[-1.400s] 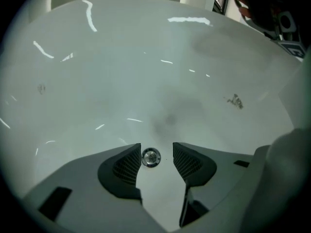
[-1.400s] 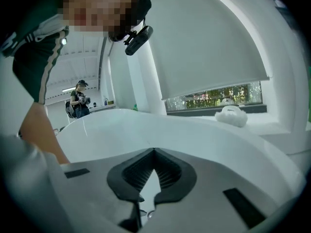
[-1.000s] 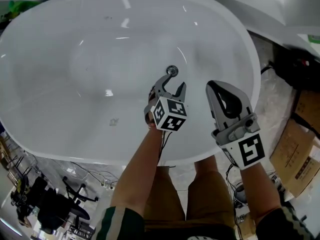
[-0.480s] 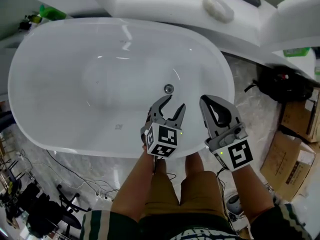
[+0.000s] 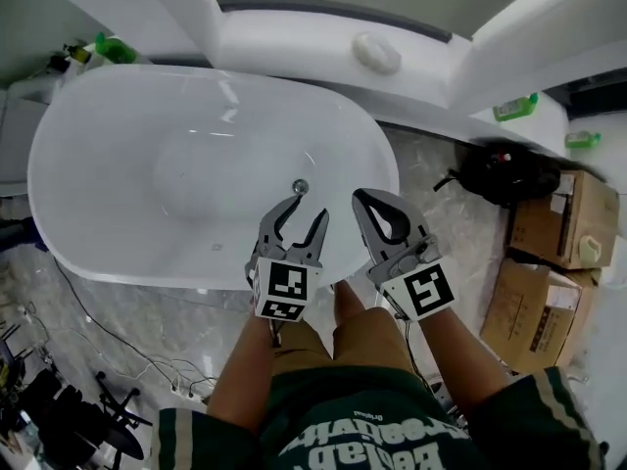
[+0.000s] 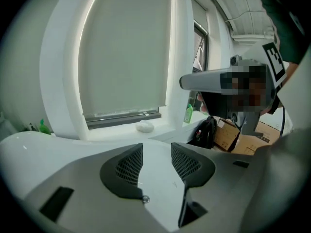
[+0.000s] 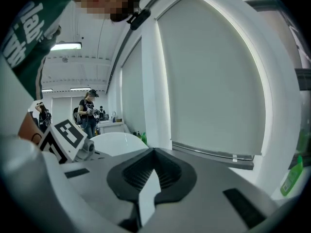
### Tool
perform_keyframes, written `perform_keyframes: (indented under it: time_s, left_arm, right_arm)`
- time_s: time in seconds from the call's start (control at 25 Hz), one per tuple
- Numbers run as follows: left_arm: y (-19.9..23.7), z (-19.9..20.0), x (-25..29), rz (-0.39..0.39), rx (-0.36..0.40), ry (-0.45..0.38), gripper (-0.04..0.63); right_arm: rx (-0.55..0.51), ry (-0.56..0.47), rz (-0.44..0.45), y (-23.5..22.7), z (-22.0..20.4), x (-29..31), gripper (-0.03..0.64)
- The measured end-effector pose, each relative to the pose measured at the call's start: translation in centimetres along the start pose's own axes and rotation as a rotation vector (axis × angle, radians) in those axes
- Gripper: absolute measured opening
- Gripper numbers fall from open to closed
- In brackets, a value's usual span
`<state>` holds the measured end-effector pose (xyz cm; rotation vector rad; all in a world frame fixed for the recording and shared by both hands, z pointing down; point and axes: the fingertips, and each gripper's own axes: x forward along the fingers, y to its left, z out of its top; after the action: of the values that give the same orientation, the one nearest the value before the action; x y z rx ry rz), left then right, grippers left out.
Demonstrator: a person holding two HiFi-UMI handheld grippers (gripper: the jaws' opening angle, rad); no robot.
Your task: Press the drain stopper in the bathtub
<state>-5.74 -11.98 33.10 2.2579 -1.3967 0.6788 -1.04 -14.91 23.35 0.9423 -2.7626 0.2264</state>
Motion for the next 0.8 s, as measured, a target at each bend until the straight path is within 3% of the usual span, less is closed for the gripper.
perform_keyframes:
  time_s: [0.16,0.56,0.8]
  left_arm:
    - [-0.4,3.9,-4.3,0.021,-0.038,-0.057,0.182]
    - [-2.0,11.5,-10.2,0.089,0.015,-0.154,0.151]
    - [-3.6,15.2,-13.3,0.075,0.037,-0.223,0.128]
  right_arm:
    - [-0.010,-0.023,0.013,0.6,4.0,-1.2,0.014]
    - [-0.046,-0.088,0.061,0.7,9.6,-4.3,0.014]
    - [-0.022,-0.119,0.073,0.5,13.8,-5.5,0.014]
